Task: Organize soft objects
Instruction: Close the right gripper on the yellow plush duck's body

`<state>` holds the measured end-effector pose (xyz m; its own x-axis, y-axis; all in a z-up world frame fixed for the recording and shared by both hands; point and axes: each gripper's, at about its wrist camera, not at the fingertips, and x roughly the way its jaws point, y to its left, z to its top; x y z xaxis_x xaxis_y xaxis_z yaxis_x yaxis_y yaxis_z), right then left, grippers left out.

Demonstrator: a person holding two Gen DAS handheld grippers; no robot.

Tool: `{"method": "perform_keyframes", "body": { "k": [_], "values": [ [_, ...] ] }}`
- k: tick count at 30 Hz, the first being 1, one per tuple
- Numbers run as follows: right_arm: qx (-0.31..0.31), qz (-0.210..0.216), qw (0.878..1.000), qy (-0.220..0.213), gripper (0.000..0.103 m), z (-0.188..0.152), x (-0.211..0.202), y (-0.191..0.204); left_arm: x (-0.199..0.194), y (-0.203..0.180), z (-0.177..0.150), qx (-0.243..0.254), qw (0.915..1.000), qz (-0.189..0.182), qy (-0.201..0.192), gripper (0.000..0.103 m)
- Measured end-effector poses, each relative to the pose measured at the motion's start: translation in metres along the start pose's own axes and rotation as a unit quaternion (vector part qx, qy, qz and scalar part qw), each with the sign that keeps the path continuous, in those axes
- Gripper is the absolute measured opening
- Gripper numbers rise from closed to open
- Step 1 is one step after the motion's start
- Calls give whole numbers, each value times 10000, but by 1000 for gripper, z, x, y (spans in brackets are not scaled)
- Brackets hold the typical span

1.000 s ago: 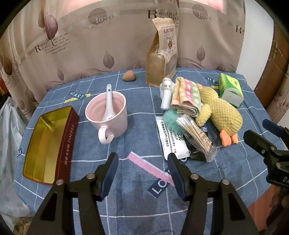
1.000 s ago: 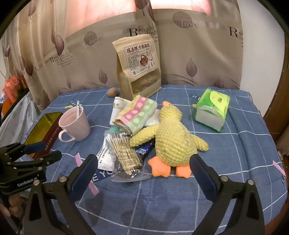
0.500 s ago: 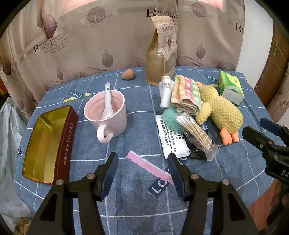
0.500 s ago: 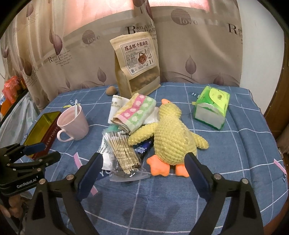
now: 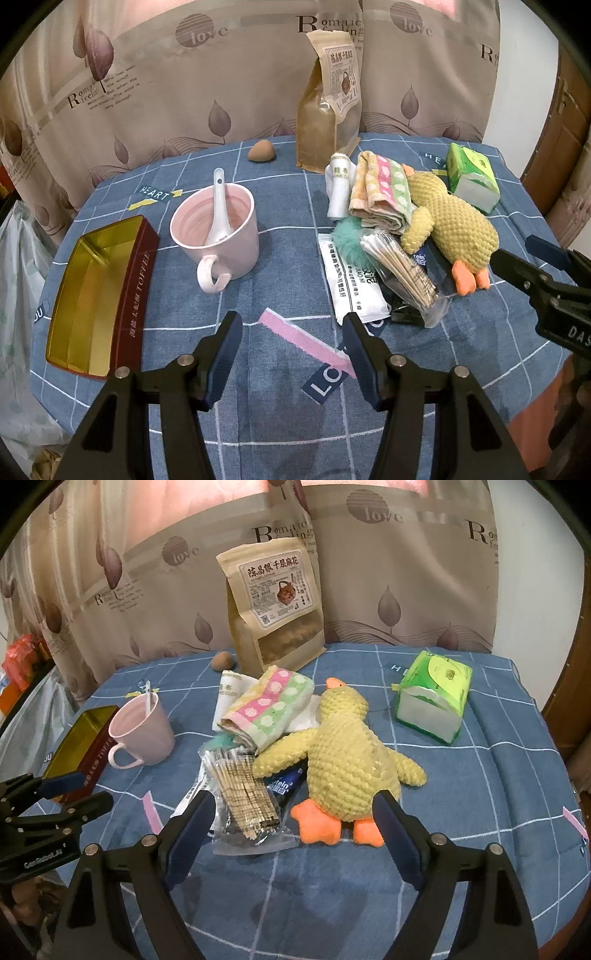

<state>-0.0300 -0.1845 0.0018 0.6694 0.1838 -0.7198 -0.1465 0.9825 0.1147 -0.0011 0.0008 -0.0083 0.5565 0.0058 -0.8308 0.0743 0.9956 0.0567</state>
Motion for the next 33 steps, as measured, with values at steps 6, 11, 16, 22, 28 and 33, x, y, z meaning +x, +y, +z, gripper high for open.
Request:
{"method": "perform_keyframes", "body": {
  "k": [6,11,16,22,28,33],
  "values": [
    [-84,-37,10000,34,81,7,9,-3,3,-1,2,34,10000,30,16,58],
    [-155,-97,9998,63,80,11,19,-8,3,0,5,56,10000,62,21,58],
    [-233,-215,9994,106,80,13,34,-15,3,3,10,53,9999,108,6,58],
    [-294,-362,9986,237,79,15,56,-28,4,8,16,36,9998,189,7,58],
    [-326,-394,9980,369,79,15,78,-33,8,9,20,77,9997,247,31,58],
    [-455,-531,9970,334,79,14,86,-31,11,7,23,125,9995,276,53,58]
  ]
}}
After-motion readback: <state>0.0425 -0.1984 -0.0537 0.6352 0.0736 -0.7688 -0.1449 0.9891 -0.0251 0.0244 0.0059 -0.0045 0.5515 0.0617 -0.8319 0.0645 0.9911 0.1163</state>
